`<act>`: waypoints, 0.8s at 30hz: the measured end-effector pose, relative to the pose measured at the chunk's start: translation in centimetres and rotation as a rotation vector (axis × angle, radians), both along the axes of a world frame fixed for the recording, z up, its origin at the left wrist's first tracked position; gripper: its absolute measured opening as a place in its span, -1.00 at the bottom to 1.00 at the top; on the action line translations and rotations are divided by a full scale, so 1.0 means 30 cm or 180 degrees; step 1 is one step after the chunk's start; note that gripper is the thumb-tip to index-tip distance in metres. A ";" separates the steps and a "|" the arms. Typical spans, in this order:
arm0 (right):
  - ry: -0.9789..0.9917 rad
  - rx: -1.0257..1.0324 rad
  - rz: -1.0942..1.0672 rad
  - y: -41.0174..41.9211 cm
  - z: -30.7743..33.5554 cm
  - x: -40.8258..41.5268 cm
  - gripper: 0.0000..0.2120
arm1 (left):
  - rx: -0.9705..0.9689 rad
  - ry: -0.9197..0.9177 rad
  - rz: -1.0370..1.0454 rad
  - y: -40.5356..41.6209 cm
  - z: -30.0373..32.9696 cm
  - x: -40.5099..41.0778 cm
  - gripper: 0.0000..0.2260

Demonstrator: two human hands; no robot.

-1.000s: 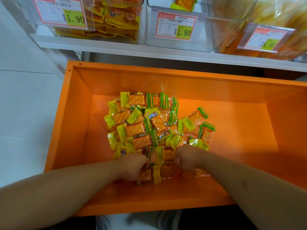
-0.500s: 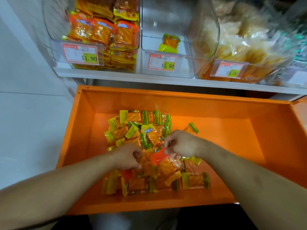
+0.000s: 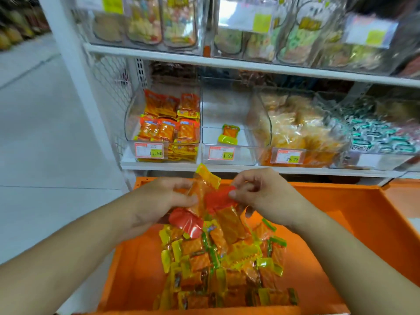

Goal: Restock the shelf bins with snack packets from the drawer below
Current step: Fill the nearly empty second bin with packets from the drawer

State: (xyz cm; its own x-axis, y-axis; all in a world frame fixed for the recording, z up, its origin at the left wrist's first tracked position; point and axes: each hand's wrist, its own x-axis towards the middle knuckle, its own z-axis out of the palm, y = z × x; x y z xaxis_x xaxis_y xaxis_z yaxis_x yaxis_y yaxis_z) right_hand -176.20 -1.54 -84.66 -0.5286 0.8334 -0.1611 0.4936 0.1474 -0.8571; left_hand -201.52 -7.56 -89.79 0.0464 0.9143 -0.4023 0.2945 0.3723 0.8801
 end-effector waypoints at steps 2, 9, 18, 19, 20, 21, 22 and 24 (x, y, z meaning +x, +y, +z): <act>-0.0153 0.0272 0.0083 -0.024 0.007 -0.024 -0.92 | 0.0033 0.0078 -0.0155 -0.038 0.027 0.000 -0.64; -0.0281 0.1071 0.0162 -0.066 0.032 -0.085 -0.94 | 0.0214 -0.0185 -0.0302 -0.091 0.073 0.088 -0.79; -0.0176 0.0404 0.0099 0.023 0.023 -0.034 -0.50 | 0.0132 -0.0720 -0.0012 -0.044 0.111 0.068 -0.85; -0.0095 0.0046 0.0240 0.027 0.028 -0.030 -0.48 | 0.0105 -0.0722 0.0056 -0.039 0.113 0.061 -0.85; 0.0008 -0.0196 0.0381 0.031 0.032 -0.031 -0.47 | 0.0071 -0.0724 0.0112 -0.034 0.117 0.056 -0.84; 0.0107 -0.0310 0.0479 0.033 0.034 -0.036 -0.48 | 0.0052 -0.0715 0.0149 -0.031 0.122 0.053 -0.84; 0.0186 -0.0338 0.0506 0.035 0.034 -0.045 -0.50 | 0.0046 -0.0715 0.0193 -0.027 0.126 0.047 -0.84; 0.0313 -0.0337 0.0357 0.035 0.030 -0.065 -0.55 | 0.0041 -0.0821 0.0297 -0.024 0.133 0.037 -0.81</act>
